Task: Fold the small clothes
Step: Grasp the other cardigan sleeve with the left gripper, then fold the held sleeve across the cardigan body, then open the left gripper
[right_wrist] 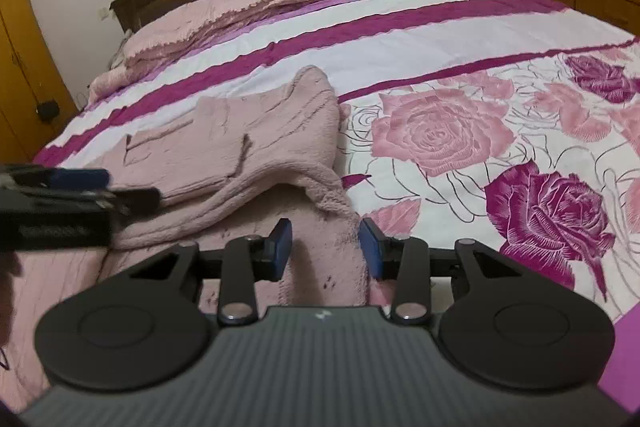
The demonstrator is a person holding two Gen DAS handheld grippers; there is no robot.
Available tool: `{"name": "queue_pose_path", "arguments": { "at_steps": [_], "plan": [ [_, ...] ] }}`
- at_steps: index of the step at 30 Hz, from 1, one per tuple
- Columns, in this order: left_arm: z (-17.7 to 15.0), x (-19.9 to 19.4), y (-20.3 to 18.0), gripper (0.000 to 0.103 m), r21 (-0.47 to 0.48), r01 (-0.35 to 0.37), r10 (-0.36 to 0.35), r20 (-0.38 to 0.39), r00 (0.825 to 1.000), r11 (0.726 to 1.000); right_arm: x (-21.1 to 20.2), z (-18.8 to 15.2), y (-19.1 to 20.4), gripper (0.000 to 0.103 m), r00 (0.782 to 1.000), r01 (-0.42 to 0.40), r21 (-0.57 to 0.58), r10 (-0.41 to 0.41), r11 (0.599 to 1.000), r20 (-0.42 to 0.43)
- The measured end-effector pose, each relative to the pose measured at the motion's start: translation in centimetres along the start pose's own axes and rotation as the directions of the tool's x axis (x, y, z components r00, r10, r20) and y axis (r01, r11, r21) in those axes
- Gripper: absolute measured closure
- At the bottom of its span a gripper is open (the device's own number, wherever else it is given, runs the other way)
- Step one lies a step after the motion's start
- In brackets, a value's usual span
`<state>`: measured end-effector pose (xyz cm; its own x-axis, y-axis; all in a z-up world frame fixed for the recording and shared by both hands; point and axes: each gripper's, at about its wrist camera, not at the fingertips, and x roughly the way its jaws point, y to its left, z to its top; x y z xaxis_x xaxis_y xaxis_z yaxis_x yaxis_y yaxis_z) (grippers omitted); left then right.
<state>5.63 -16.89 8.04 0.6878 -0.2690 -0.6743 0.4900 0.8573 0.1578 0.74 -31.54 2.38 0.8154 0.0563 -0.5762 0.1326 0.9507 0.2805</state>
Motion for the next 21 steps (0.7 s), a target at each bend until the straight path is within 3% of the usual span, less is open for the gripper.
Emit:
{"name": "queue_pose_path", "arguments": {
  "at_steps": [6, 12, 13, 15, 18, 21],
  "plan": [
    [0.3, 3.9, -1.9, 0.024, 0.028, -0.069, 0.07, -0.039, 0.997, 0.997, 0.6, -0.7, -0.7, 0.063, 1.0, -0.02, -0.001, 0.02, 1.0, 0.002],
    [1.1, 5.6, -2.3, 0.026, 0.036, -0.113, 0.112, 0.018, 0.994, 0.993, 0.9, -1.3, -0.6, 0.063, 1.0, -0.016, -0.037, 0.016, 0.999, 0.015],
    [1.1, 5.7, -2.3, 0.029, 0.04, -0.11, 0.109, 0.027, 0.994, 0.993, 0.9, -1.3, -0.7, 0.063, 1.0, -0.018, -0.035, 0.019, 0.999, 0.017],
    [1.0, 5.3, -2.0, 0.068, 0.032, -0.075, 0.073, 0.045, 0.996, 0.997, 0.9, -1.4, -0.8, 0.063, 0.999, -0.024, -0.029, 0.024, 0.999, 0.021],
    [0.9, 4.5, -1.7, 0.089, 0.004, -0.072, 0.071, 0.071, 0.995, 0.997, 0.9, -1.5, -0.9, 0.063, 0.999, -0.026, -0.027, 0.027, 0.999, 0.026],
    [1.1, 3.4, -0.4, 0.094, -0.053, -0.104, 0.109, 0.102, 0.989, 0.993, 0.9, -1.6, -0.8, 0.063, 0.999, -0.025, -0.03, 0.026, 0.999, 0.031]
  ]
}}
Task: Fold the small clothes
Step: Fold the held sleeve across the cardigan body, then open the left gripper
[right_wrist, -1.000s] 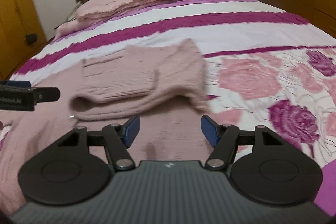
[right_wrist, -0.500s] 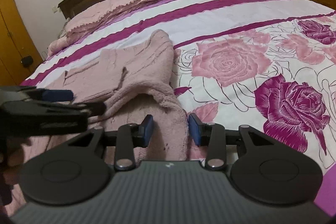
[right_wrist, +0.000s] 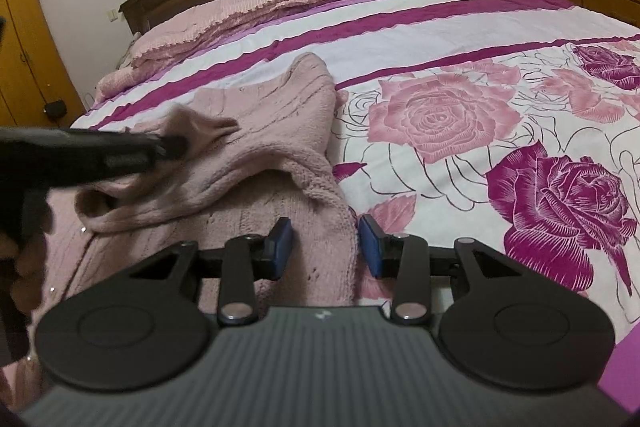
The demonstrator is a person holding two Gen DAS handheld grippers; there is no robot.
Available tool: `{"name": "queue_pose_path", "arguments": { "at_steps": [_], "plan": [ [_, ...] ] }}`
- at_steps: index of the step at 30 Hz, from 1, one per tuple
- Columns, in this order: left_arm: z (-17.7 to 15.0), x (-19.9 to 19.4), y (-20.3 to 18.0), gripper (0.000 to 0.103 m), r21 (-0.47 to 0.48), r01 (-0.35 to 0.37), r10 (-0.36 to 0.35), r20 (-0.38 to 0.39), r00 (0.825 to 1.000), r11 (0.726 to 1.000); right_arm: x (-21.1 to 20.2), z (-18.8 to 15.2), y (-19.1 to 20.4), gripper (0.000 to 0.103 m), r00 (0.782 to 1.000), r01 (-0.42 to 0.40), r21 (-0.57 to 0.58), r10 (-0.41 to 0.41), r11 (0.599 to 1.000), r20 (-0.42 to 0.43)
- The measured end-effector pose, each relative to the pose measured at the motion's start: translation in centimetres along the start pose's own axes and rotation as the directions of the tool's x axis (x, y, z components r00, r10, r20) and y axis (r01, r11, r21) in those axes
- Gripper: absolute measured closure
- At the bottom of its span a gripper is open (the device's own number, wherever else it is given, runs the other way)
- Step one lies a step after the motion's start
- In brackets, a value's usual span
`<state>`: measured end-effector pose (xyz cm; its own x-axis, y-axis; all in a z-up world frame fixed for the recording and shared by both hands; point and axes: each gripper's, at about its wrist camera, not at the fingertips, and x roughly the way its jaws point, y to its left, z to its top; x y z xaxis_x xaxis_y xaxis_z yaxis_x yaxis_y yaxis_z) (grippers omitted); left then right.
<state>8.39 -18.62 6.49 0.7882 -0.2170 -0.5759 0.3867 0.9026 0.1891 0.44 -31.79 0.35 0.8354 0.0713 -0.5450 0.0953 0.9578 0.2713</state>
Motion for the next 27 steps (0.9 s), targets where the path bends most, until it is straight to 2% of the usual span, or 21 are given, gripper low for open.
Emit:
{"name": "queue_pose_path", "arguments": {
  "at_steps": [4, 8, 11, 14, 16, 19, 23, 27],
  "plan": [
    [0.7, -2.0, 3.7, 0.095, -0.118, -0.068, 0.074, 0.049, 0.996, 0.991, 0.0, -0.1, 0.1, 0.063, 1.0, 0.003, -0.004, -0.003, 1.0, 0.002],
    [0.3, -4.5, 8.5, 0.095, -0.249, -0.135, 0.152, 0.05, 0.987, 0.959, -0.1, -0.3, 0.2, 0.063, 1.0, 0.001, -0.005, -0.001, 1.0, 0.009],
    [-0.8, -5.8, 11.7, 0.095, -0.268, -0.228, 0.245, 0.032, 0.969, 0.936, -0.2, -0.1, 0.1, 0.063, 1.0, 0.002, -0.005, -0.002, 1.0, 0.005],
    [-2.6, -6.2, 15.0, 0.095, -0.302, -0.303, 0.308, -0.033, 0.951, 0.904, -0.3, 0.2, 0.5, 0.063, 1.0, 0.016, -0.011, -0.017, 1.0, -0.01],
    [-4.1, -6.2, 17.0, 0.095, -0.341, -0.326, 0.316, -0.087, 0.945, 0.882, -0.4, 0.4, 0.7, 0.063, 0.999, 0.025, -0.007, -0.025, 1.0, -0.02],
    [-6.7, -5.9, 19.0, 0.095, -0.375, -0.34, 0.301, -0.159, 0.94, 0.863, -0.5, 0.5, 0.9, 0.063, 0.999, 0.034, -0.005, -0.034, 0.999, -0.033],
    [-9.6, -5.3, 20.1, 0.092, -0.376, -0.34, 0.268, -0.232, 0.935, 0.862, -0.6, 0.8, 1.1, 0.063, 0.998, 0.042, -0.014, -0.043, 0.999, -0.053],
    [-10.7, -6.2, 20.6, 0.072, -0.363, -0.342, 0.276, -0.221, 0.935, 0.867, -0.8, 1.0, 1.4, 0.063, 0.996, 0.049, -0.02, -0.05, 0.999, -0.073]
  ]
}}
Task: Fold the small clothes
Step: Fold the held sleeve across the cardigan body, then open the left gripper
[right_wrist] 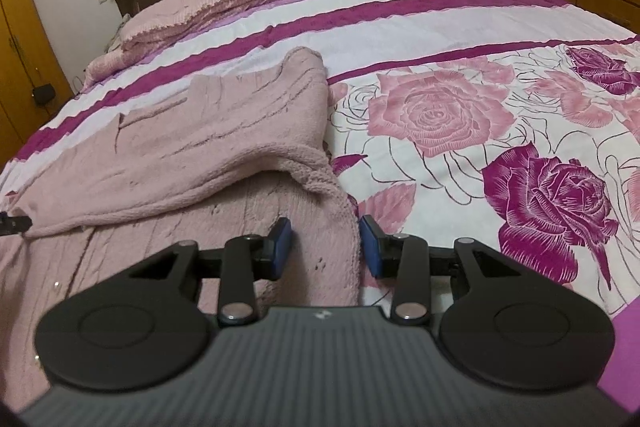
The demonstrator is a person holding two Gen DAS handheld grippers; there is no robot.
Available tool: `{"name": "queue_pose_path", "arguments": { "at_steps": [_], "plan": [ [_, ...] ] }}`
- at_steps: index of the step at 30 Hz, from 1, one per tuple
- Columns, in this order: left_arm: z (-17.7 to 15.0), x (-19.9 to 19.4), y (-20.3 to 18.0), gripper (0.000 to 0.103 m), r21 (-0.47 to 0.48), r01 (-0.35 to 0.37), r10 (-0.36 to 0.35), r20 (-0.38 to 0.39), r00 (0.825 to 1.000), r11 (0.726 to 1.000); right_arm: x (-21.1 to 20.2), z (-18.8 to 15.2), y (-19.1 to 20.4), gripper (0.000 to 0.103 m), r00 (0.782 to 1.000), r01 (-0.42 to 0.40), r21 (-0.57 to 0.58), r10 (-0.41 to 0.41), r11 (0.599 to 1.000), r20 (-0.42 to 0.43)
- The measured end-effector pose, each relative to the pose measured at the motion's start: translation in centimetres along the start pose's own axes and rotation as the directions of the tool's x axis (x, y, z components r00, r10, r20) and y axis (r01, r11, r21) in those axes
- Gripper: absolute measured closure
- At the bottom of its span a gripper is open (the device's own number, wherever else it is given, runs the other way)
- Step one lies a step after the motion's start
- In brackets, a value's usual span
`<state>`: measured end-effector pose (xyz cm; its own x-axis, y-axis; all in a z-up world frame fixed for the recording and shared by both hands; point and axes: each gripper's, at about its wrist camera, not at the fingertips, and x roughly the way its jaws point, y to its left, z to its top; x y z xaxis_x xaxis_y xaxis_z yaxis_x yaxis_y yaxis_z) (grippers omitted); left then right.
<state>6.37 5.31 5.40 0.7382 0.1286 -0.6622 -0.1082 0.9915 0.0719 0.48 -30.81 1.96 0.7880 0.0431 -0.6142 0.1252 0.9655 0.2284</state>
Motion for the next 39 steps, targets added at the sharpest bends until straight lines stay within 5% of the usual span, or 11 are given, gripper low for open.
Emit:
{"name": "queue_pose_path", "arguments": {
  "at_steps": [6, 25, 30, 39],
  "plan": [
    [1.0, -1.3, 2.1, 0.052, -0.046, -0.016, 0.018, 0.044, 0.999, 0.999, -0.7, 0.6, 0.6, 0.06, 0.999, -0.015, -0.011, 0.014, 1.0, -0.037],
    [2.3, 4.9, 2.0, 0.05, -0.146, 0.131, -0.143, -0.073, 0.987, 0.981, -0.5, 3.7, 2.0, 0.06, 0.998, -0.054, -0.037, 0.052, 0.998, -0.033],
    [1.8, 4.5, 0.8, 0.089, -0.082, 0.184, -0.186, -0.023, 0.982, 0.98, -0.1, 3.2, 2.6, 0.06, 0.997, -0.069, -0.047, 0.067, 0.997, -0.045],
    [5.4, 2.0, 1.5, 0.091, -0.011, 0.088, -0.087, 0.102, 0.991, 0.996, 0.2, 5.6, 2.5, 0.06, 0.998, -0.059, -0.055, 0.061, 0.997, 0.029]
  ]
}}
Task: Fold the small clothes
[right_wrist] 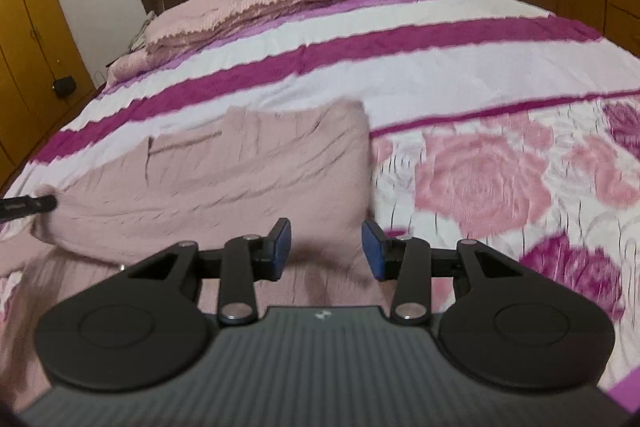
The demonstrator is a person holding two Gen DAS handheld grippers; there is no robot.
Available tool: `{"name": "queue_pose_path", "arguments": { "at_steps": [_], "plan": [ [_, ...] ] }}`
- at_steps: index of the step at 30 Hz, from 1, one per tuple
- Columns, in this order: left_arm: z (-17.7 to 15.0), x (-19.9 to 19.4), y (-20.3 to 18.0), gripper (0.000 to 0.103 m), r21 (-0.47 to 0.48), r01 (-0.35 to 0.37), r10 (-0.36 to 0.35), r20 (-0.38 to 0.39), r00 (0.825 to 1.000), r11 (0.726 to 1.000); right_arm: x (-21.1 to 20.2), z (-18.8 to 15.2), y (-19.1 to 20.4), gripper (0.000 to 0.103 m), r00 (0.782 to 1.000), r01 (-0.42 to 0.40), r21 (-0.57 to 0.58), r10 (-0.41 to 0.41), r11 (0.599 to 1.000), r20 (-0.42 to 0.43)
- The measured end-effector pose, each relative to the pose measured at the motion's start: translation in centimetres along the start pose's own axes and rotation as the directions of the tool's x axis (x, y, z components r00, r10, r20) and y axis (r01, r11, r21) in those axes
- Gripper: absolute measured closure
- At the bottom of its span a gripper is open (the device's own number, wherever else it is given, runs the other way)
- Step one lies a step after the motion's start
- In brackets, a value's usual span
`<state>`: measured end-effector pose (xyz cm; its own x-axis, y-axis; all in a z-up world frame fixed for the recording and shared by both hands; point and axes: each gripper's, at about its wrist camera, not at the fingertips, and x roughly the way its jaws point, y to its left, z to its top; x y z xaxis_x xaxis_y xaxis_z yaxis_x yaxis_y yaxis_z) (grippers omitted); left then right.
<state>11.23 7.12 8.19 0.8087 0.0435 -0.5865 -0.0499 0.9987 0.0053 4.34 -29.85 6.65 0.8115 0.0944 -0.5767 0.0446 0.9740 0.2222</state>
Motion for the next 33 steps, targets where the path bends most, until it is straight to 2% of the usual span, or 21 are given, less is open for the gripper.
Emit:
{"name": "queue_pose_path", "arguments": {
  "at_steps": [3, 6, 11, 15, 18, 25, 29, 33],
  "plan": [
    [0.8, 0.9, 0.4, 0.091, -0.002, -0.002, 0.002, -0.039, 0.999, 1.0, 2.0, 1.3, -0.2, 0.06, 1.0, 0.008, -0.005, -0.008, 1.0, 0.009],
    [0.1, 1.9, -0.1, 0.091, 0.02, 0.003, -0.001, -0.084, 0.996, 1.0, 4.9, 2.3, -0.4, 0.06, 0.999, 0.03, -0.018, -0.03, 0.999, -0.01],
    [-2.3, 3.5, -0.3, 0.089, 0.069, -0.057, 0.065, -0.133, 0.989, 0.996, 9.0, 2.8, -0.7, 0.06, 0.994, 0.093, -0.056, -0.096, 0.994, -0.048],
    [-2.6, 4.1, 0.1, 0.067, 0.091, -0.101, 0.111, -0.12, 0.986, 0.991, 10.2, 1.3, -0.5, 0.058, 0.994, 0.109, -0.119, -0.111, 0.987, -0.004],
    [-2.3, 4.1, 0.9, 0.061, 0.062, -0.101, 0.108, -0.129, 0.986, 0.993, 10.0, 1.3, -1.1, 0.057, 0.996, 0.094, -0.087, -0.094, 0.992, 0.003],
    [-1.5, 1.9, 3.2, 0.058, -0.048, -0.087, 0.08, -0.141, 0.987, 0.995, 7.2, 1.7, -0.7, 0.056, 0.995, 0.096, -0.053, -0.096, 0.994, 0.002],
    [-1.1, -0.1, 4.9, 0.058, -0.048, -0.124, 0.117, -0.126, 0.985, 0.991, 3.5, 1.0, 0.0, 0.056, 0.997, 0.076, -0.043, -0.076, 0.996, 0.008],
    [-1.0, -2.3, 7.8, 0.057, -0.078, -0.186, 0.175, -0.123, 0.977, 0.98, -0.8, 0.0, 0.5, 0.056, 1.0, 0.02, -0.012, -0.02, 1.0, 0.007]
  ]
}}
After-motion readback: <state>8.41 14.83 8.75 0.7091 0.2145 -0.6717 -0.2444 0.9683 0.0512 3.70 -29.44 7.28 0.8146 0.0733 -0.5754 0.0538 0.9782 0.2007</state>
